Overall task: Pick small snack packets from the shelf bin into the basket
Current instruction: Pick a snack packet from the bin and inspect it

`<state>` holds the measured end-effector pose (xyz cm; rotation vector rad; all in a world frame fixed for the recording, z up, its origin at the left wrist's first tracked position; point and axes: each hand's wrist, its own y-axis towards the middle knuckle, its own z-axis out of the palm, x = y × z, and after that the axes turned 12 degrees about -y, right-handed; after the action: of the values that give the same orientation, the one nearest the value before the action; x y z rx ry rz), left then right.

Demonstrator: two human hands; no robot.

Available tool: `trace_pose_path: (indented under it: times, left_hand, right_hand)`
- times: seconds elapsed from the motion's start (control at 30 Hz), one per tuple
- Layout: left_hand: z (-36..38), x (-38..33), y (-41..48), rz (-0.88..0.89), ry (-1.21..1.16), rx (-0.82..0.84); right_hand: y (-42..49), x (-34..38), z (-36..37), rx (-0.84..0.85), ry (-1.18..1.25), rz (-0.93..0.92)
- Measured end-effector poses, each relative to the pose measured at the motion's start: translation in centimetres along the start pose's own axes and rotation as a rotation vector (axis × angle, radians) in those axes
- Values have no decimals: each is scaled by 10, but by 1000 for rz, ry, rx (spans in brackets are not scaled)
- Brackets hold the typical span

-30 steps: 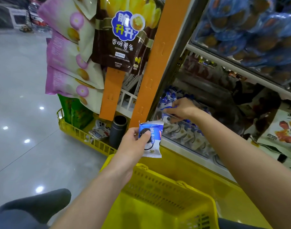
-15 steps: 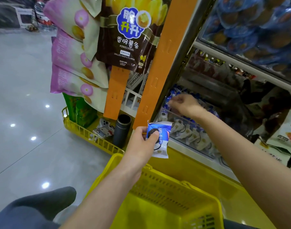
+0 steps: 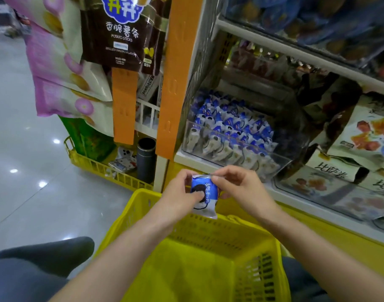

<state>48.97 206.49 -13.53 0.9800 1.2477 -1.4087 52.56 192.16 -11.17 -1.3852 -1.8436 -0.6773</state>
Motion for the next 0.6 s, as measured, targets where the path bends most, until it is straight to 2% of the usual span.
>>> trace_pose_path:
  times: [0.13,0.23,0.3,0.4,0.47,0.53,0.6]
  left_hand:
    - [5,5,-1,44,40,20]
    - [7,10,1,78,46,2]
    - [6,13,2,84,72,-16]
    - [4,18,3,67,149,2]
    - [4,20,3,76,198,29]
    - [5,21,3,82,219,43]
    - [7,22,3,84,185,23]
  right_hand:
    - [-12,-16,6,32,182,123]
    - [-18,-25,13,49,238,136]
    - [-19,-30,16,23,94,54]
    - [-26,-37,20,-107,-309,-157]
    - [-30,-40,20,-156,-442,-269]
    - [-31,-41,19,-166,-469,-308]
    - [-31,-40,19,-146,-290,-216]
